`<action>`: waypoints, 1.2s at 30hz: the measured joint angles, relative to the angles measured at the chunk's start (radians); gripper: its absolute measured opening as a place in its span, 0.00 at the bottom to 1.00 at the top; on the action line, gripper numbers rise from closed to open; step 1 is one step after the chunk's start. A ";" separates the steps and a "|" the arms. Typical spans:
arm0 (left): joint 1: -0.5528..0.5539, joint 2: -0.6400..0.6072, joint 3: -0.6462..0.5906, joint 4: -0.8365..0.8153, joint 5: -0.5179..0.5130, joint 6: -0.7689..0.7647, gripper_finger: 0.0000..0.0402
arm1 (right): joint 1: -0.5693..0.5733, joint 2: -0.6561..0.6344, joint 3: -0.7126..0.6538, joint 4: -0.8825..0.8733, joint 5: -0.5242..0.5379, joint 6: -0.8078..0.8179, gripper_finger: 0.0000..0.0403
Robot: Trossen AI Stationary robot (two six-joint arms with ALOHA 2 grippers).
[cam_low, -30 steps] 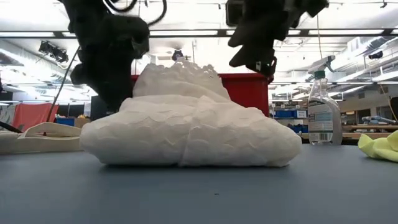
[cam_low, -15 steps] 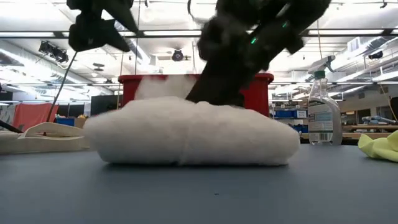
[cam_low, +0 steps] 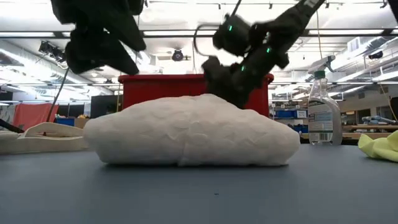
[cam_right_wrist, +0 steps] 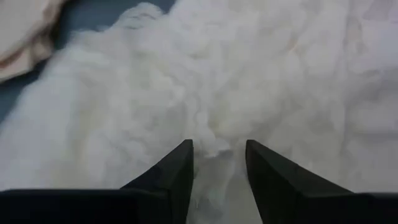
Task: Fold laundry
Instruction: Fold the white cloth
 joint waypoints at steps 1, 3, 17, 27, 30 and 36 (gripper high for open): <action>-0.004 0.019 0.000 0.028 0.007 0.008 0.45 | 0.009 -0.025 0.000 0.000 -0.001 0.003 0.37; -0.014 0.055 -0.001 0.072 0.032 0.026 0.45 | 0.038 -0.084 0.001 -0.018 0.000 0.024 0.36; -0.228 0.110 -0.001 -0.020 -0.106 -0.475 0.48 | 0.523 -0.271 -0.003 -0.300 0.254 0.338 0.32; -0.212 0.235 -0.001 -0.003 -0.188 -0.519 0.60 | 0.618 -0.172 -0.156 0.002 0.407 0.459 0.39; -0.208 0.258 -0.001 0.002 -0.188 -0.521 0.65 | 0.635 -0.160 -0.202 0.064 0.406 0.475 0.46; -0.165 0.265 0.000 0.036 -0.189 -0.420 0.67 | 0.662 -0.104 -0.235 0.091 0.434 0.481 0.52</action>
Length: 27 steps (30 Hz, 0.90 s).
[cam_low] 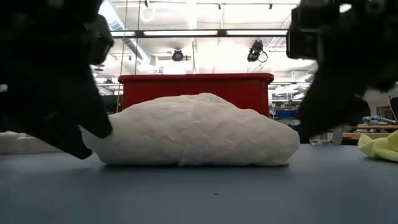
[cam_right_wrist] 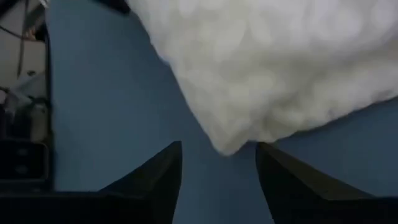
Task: Fold laundry
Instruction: Fold the white cloth
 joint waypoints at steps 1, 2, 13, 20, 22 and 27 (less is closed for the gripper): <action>0.009 0.000 -0.001 0.002 0.000 0.020 0.65 | 0.000 0.014 0.000 0.009 0.000 -0.005 0.52; 0.018 0.000 -0.001 0.005 0.000 0.035 0.63 | -0.003 0.025 -0.001 0.034 -0.005 -0.017 0.52; 0.059 0.000 -0.001 0.015 0.079 0.132 0.14 | -0.049 0.105 0.000 0.137 -0.098 -0.013 0.10; 0.039 -0.005 0.000 -0.026 0.192 0.146 0.01 | -0.044 0.010 0.003 -0.137 -0.157 0.096 0.02; 0.031 -0.005 0.001 -0.022 0.194 0.142 0.01 | -0.029 -0.016 0.004 -0.205 -0.158 0.097 0.01; 0.028 -0.010 0.001 -0.015 0.208 0.117 0.01 | -0.025 -0.043 0.002 -0.237 -0.173 0.058 0.01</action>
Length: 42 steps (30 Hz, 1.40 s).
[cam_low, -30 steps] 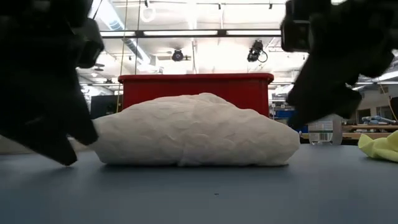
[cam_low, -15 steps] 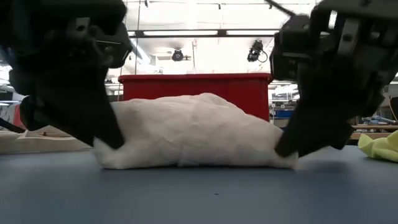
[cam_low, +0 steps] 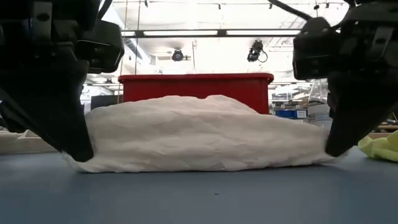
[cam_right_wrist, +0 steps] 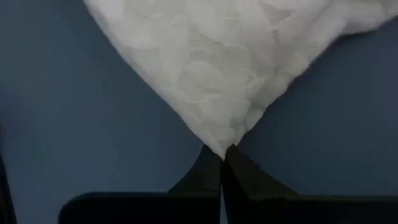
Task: Fold laundry
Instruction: Fold the white cloth
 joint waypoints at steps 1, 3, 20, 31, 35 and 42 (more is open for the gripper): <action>0.000 -0.007 -0.001 0.004 0.006 -0.011 0.01 | 0.001 -0.002 -0.001 0.027 -0.019 -0.022 0.01; 0.000 -0.024 -0.002 0.043 0.034 -0.024 0.02 | 0.002 -0.015 0.004 0.075 -0.081 -0.047 0.05; -0.105 -0.163 -0.002 0.067 0.067 0.358 0.48 | 0.113 -0.079 0.114 0.014 0.035 -0.862 0.63; -0.157 -0.152 0.157 -0.014 -0.147 0.781 0.50 | 0.112 0.031 0.145 0.068 0.069 -1.035 0.73; -0.132 -0.111 0.147 -0.007 -0.153 0.870 0.54 | 0.108 0.078 0.174 0.067 0.068 -1.080 0.72; -0.077 0.007 0.147 0.043 -0.097 0.823 0.66 | 0.076 0.144 0.188 0.091 0.089 -1.082 0.72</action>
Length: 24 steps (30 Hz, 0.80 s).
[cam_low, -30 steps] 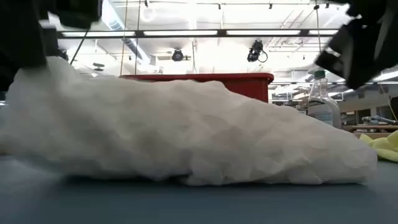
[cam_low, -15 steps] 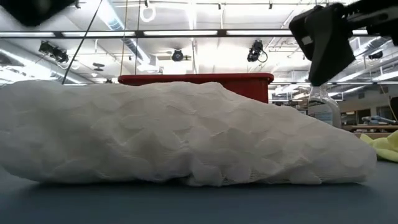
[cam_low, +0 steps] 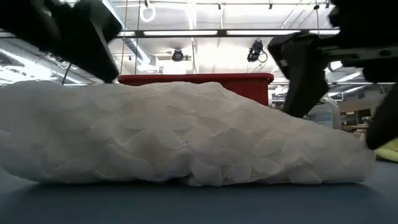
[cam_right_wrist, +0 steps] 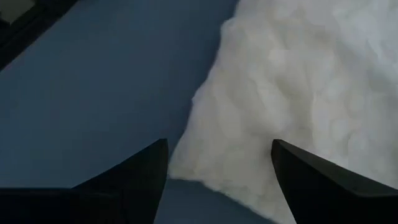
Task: Fold laundry
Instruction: Fold the white cloth
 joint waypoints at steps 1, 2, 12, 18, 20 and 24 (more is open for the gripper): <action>0.000 0.016 0.000 -0.003 0.008 0.015 0.66 | -0.006 0.005 0.000 0.010 0.000 0.009 0.72; 0.000 0.035 0.000 -0.001 0.013 0.021 0.67 | -0.010 0.009 0.001 0.013 0.000 0.020 0.72; 0.037 0.174 0.005 -0.030 0.012 -0.085 0.59 | -0.044 0.077 0.000 0.014 -0.043 0.131 0.59; 0.053 0.154 0.028 -0.081 0.031 -0.126 0.23 | -0.085 0.067 0.002 0.003 -0.157 0.415 0.12; 0.063 0.127 0.066 -0.146 0.097 -0.123 0.09 | -0.116 0.025 -0.005 -0.006 -0.293 0.465 0.06; 0.106 -0.009 0.159 -0.257 0.258 -0.104 0.05 | -0.212 -0.116 0.004 0.006 -0.534 0.677 0.07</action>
